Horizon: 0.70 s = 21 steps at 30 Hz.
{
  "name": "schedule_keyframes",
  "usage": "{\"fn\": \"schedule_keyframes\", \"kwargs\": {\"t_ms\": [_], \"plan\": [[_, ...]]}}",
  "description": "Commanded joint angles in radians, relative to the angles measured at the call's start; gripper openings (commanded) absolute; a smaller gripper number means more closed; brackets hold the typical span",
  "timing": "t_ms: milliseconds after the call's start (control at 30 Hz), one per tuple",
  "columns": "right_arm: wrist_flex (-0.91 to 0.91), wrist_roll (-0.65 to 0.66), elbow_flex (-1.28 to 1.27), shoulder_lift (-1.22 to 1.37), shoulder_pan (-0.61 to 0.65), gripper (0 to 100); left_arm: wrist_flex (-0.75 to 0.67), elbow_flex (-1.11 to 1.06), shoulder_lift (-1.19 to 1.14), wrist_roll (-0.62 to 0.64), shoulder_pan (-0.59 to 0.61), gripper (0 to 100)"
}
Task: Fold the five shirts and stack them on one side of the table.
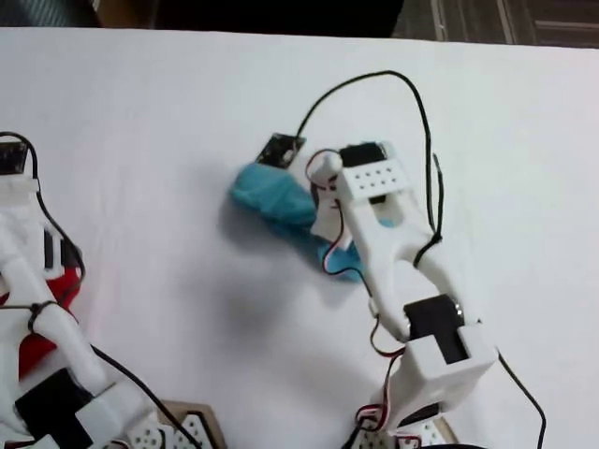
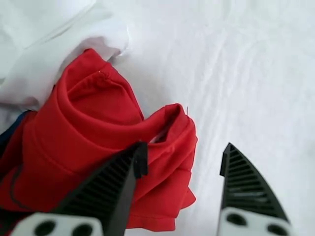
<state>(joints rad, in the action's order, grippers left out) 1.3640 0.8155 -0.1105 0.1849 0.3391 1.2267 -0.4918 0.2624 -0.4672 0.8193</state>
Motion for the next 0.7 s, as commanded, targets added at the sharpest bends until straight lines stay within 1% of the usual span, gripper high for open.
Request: {"fn": "schedule_keyframes", "kwargs": {"t_ms": [0, 133, 467, 600, 667], "plan": [[-0.005, 0.005, 0.083, -0.044, -0.012, 11.0, -0.011, 0.01, 0.046, -0.008, 0.002, 26], [0.028, 0.0, 0.172, -0.035, -0.01, 11.0, -0.011, 0.01, 0.046, -0.008, 0.002, 26], [0.031, -0.002, 0.187, 0.048, -0.012, 11.1, -0.011, 0.01, 0.046, -0.008, 0.002, 26], [0.025, -0.005, 0.267, 0.067, -0.024, 11.2, -0.012, 0.01, 0.046, -0.008, 0.002, 26], [0.025, -0.048, 0.316, 0.087, -0.039, 11.3, -0.014, 0.01, 0.046, -0.008, 0.002, 26]]}}
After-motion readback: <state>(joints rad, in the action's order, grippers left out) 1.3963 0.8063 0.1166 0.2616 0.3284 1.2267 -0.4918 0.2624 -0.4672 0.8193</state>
